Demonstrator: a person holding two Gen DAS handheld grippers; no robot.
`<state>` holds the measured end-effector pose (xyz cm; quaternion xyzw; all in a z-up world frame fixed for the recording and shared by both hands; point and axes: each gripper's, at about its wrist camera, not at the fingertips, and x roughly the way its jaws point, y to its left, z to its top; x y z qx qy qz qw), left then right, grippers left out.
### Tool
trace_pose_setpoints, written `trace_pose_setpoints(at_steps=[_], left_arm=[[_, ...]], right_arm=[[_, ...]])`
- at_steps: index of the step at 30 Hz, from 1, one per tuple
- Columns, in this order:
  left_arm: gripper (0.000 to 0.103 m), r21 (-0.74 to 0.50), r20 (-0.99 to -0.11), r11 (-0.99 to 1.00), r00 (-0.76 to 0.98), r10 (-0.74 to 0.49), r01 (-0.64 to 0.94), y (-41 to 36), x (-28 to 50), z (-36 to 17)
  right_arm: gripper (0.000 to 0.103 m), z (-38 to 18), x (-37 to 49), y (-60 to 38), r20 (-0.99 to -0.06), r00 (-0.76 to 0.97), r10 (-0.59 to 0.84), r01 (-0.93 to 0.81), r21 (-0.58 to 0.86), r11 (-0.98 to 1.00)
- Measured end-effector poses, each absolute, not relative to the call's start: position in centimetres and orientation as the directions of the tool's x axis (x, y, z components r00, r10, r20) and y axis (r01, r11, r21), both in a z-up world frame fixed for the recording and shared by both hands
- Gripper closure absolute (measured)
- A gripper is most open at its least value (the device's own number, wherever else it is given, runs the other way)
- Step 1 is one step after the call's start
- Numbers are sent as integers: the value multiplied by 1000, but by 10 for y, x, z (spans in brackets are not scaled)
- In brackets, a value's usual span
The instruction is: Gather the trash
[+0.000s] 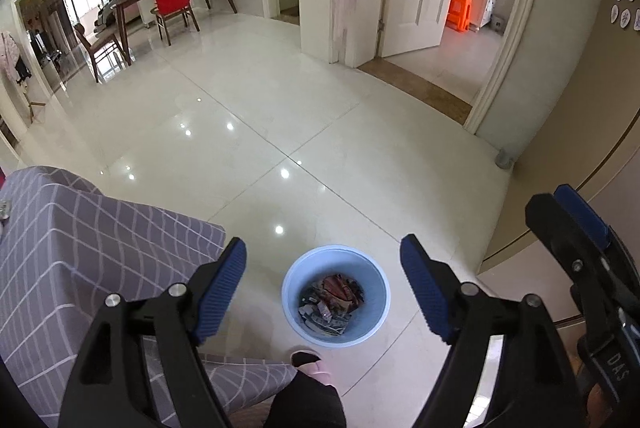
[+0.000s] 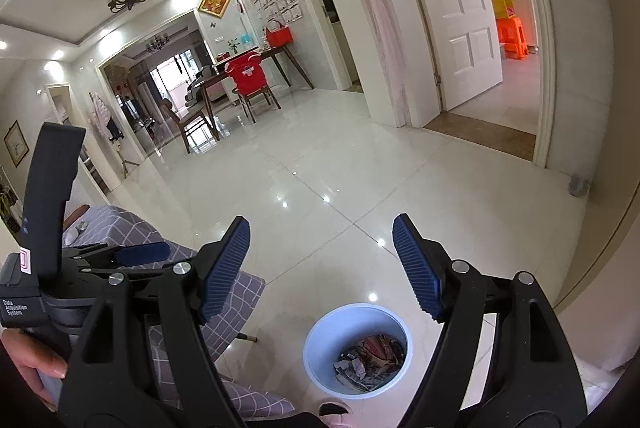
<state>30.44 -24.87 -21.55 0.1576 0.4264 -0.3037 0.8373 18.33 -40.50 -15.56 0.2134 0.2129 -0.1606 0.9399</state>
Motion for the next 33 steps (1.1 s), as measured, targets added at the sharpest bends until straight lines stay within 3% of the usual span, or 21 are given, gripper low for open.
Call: trace_pose_setpoints(at_steps=[7,14,24,28,33], left_arm=[[23,23,-774,797,515,-368,604,-195,304,-184],[21,4,-727,884,608,-319,468,-98,321,-149],[20,91,-694,982,718,-55,164,75,362,-130],[20,29,-719,999,695,-5,37,134,388,-139],[20,52,-748,998,661,56,-26,167,420,-155]], right_arm=[[28,-135,202,-370,-462,876,-141,312,318,895],[28,-111,253,-286,-459,888,27,129,305,943],[28,-90,342,-138,-511,822,253,-150,235,960],[28,-93,387,-88,-546,776,316,-220,235,947],[28,-105,432,-58,-594,728,343,-239,249,939]])
